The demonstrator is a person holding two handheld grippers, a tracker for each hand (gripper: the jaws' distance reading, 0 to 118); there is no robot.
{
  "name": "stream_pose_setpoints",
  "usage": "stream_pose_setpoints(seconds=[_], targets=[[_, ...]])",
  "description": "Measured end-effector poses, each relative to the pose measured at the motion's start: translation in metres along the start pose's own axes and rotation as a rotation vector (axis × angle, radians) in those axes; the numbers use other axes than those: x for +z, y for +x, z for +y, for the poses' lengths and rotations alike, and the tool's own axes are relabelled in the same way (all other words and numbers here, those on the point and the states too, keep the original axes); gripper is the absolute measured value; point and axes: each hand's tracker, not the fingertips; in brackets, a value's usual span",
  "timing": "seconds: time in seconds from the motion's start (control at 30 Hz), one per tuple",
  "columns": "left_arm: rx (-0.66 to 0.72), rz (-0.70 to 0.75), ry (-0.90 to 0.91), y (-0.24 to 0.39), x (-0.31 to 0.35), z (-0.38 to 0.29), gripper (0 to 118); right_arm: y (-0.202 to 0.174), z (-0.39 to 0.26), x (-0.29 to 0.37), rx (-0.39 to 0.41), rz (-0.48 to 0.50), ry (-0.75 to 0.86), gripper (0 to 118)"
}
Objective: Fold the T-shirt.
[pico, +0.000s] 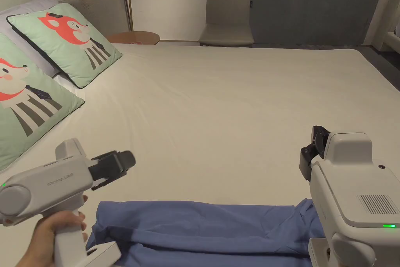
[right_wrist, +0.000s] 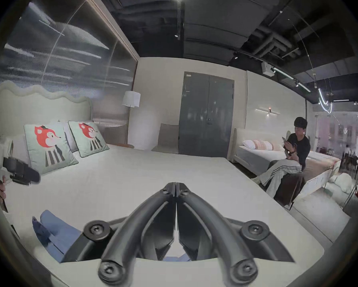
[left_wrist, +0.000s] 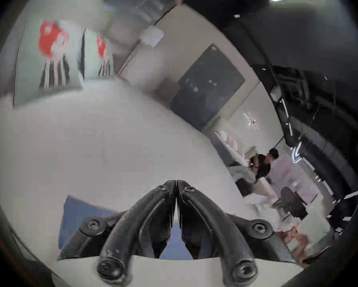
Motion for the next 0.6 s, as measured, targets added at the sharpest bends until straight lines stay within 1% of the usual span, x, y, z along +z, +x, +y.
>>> stream_pose_setpoints(seconds=[0.07,0.13,0.2,0.27,0.3,0.33,0.37,0.4,0.43,0.5,0.53,0.6], targets=[[-0.001,0.050,-0.071,-0.027,0.002,0.001,0,-0.002,-0.002,-0.005,0.003,0.005,-0.011,1],[0.042,0.077,-0.157,-0.054,0.003,-0.002,0,-0.004,-0.005,-0.006,0.006,0.008,-0.021,1],[0.088,0.078,-0.211,-0.079,0.004,-0.005,1,-0.004,-0.012,-0.011,0.005,0.009,-0.033,1],[0.085,0.120,-0.227,-0.090,0.008,-0.015,1,-0.005,-0.015,-0.012,0.003,0.012,-0.044,1],[0.086,0.132,-0.250,-0.099,0.008,-0.018,5,-0.007,-0.014,-0.013,0.005,0.013,-0.050,1],[0.107,0.144,-0.267,-0.107,0.008,-0.021,17,-0.008,-0.016,-0.013,0.012,0.015,-0.057,1],[0.117,0.153,-0.281,-0.114,0.008,-0.024,32,-0.008,-0.017,-0.014,0.018,0.015,-0.061,1],[0.142,0.161,-0.289,-0.125,0.008,-0.024,40,-0.009,-0.019,-0.015,0.026,0.013,-0.068,1],[0.150,0.158,-0.284,-0.131,0.009,-0.026,40,-0.009,-0.023,-0.017,0.030,0.013,-0.074,1],[0.180,0.162,-0.285,-0.137,0.007,-0.031,96,-0.009,-0.025,-0.019,0.030,0.012,-0.086,1],[0.191,0.160,-0.284,-0.142,0.005,-0.035,104,-0.009,-0.026,-0.020,0.030,0.012,-0.092,1],[0.204,0.141,-0.273,-0.145,0.003,-0.037,103,-0.008,-0.022,-0.017,0.031,0.011,-0.102,1]])
